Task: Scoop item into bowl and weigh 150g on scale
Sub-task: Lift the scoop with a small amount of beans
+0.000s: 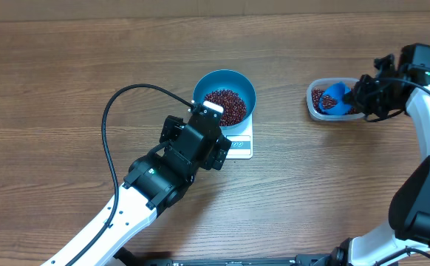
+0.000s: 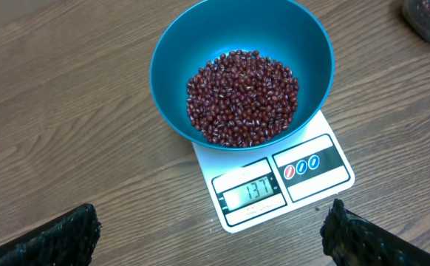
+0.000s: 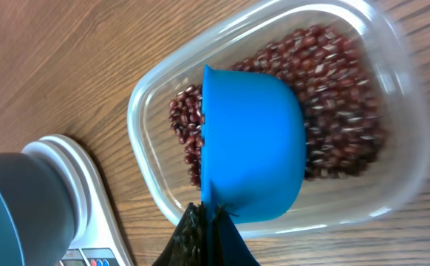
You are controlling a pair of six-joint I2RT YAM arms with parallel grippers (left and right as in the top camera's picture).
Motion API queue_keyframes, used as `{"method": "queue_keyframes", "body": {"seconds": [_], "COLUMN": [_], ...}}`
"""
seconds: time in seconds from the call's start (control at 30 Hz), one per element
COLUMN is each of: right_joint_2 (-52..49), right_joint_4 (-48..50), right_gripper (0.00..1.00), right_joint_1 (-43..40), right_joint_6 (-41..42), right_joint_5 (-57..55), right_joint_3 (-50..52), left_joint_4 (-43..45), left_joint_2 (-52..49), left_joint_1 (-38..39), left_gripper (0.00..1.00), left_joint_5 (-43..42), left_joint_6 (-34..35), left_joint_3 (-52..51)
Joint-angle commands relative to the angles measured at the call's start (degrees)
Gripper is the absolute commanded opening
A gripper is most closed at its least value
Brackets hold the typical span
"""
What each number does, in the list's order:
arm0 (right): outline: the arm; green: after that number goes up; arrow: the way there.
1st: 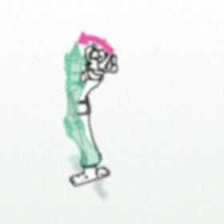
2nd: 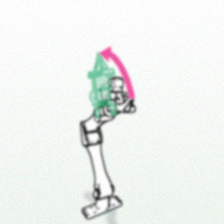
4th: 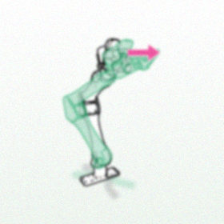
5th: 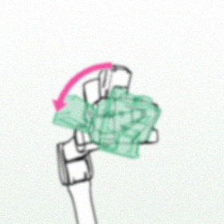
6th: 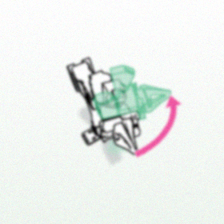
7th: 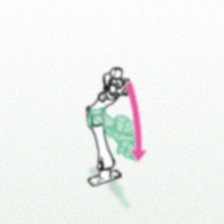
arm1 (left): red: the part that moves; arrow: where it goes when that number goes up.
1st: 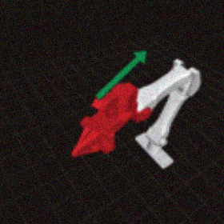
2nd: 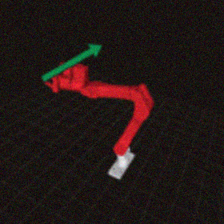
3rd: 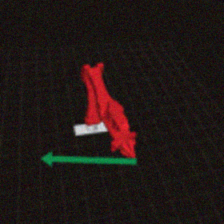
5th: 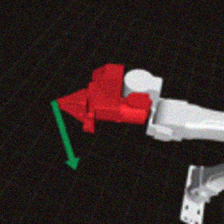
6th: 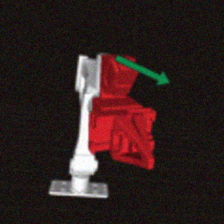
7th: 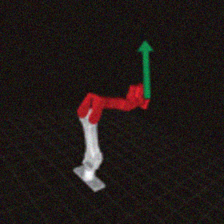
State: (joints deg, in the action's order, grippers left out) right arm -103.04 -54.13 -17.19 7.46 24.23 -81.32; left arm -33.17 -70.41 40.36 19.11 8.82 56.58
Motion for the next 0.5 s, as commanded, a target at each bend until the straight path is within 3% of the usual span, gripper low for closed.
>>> {"method": "queue_keyframes", "body": {"seconds": [0.0,0.47], "right_joint_2": [0.20,2.08], "right_joint_4": [-1.95,-4.39], "right_gripper": [0.04,0.04], "right_joint_1": [-1.88,-2.08], "right_joint_6": [-3.58,-6.10], "right_joint_5": [1.90,7.63], "right_joint_3": [-2.12,-9.49], "left_joint_4": [0.17,0.17], "left_joint_2": [0.02,0.02], "left_joint_1": [-0.22,-0.22], "left_gripper": [1.00,1.00], "left_joint_5": [0.35,0.35], "left_joint_6": [0.02,0.02], "left_joint_3": [1.33,1.33]}}
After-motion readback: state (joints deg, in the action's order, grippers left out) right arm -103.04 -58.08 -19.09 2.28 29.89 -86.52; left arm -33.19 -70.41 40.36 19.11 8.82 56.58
